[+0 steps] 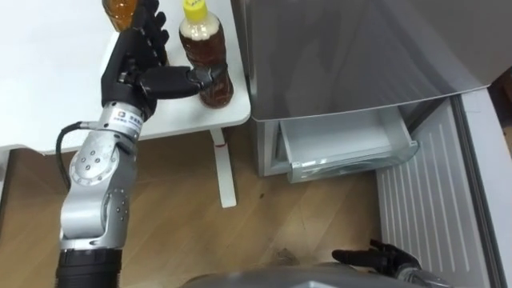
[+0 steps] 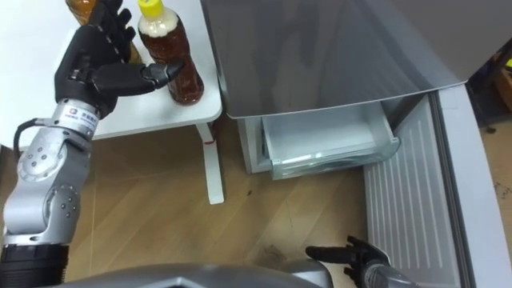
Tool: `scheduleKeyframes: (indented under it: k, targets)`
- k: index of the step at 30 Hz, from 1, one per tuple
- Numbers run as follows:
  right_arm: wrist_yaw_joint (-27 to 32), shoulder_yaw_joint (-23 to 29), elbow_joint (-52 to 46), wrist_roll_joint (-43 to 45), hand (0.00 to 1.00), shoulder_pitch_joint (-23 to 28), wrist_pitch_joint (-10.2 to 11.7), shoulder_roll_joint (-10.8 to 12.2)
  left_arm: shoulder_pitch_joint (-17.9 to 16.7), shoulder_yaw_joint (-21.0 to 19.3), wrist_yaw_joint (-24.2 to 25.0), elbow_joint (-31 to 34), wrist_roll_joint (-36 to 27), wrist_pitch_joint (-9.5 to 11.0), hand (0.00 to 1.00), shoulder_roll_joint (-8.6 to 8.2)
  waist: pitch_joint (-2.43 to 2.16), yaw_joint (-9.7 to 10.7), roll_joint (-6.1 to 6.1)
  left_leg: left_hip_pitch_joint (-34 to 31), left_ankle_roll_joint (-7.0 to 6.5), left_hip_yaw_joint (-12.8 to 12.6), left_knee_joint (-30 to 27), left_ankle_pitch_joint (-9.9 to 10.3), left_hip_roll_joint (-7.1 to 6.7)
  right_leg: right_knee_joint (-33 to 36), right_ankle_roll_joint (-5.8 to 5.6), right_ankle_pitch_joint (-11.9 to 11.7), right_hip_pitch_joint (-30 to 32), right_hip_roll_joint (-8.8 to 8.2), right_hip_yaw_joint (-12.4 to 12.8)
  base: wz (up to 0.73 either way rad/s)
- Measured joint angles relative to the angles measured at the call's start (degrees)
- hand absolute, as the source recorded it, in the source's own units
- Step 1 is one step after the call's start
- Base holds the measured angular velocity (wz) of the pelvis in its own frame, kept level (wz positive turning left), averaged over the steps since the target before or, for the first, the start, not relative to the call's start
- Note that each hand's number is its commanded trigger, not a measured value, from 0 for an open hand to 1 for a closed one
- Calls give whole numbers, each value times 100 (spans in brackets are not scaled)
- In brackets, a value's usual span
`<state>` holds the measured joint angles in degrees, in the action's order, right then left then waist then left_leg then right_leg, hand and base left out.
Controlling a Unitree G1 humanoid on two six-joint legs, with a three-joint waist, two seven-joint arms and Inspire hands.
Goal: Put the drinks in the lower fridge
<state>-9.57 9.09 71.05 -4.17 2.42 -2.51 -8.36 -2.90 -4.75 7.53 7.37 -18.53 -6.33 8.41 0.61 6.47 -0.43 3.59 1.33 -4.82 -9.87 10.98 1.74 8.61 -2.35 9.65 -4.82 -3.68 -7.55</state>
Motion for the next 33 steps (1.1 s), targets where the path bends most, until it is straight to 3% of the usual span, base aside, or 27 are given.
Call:
scheduleKeyframes:
  k: [10, 15, 21, 33]
  targets:
    - [69, 21, 88, 23, 0, -24, 47, -22, 62, -1, -97, -135, 14, 0, 0, 10, -26, 26, 15, 0, 0, -10, -38, 0, 0, 6, 1, -1, 12, 0, 25, 0]
    - [128, 23, 131, 27, 0, -38, 43, -24, 384, -6, -202, -301, 6, 0, 0, 12, -29, 85, 20, 0, 0, -13, -46, 0, -1, 7, 1, -1, 21, 0, 28, 0]
    - [196, 69, 101, 34, 0, -29, 7, -28, 491, -23, -250, -301, 5, 0, 0, 14, -51, 110, 45, 4, 0, -92, -45, 0, 2, 25, 1, -1, 67, 2, 117, -8]
    - [263, 111, 44, 34, 0, 39, -13, -65, 614, 37, -360, -615, -127, -11, 0, 148, -28, 162, 58, 56, -4, -128, -42, 3, 4, 29, 4, -7, -8, 2, 153, -1]
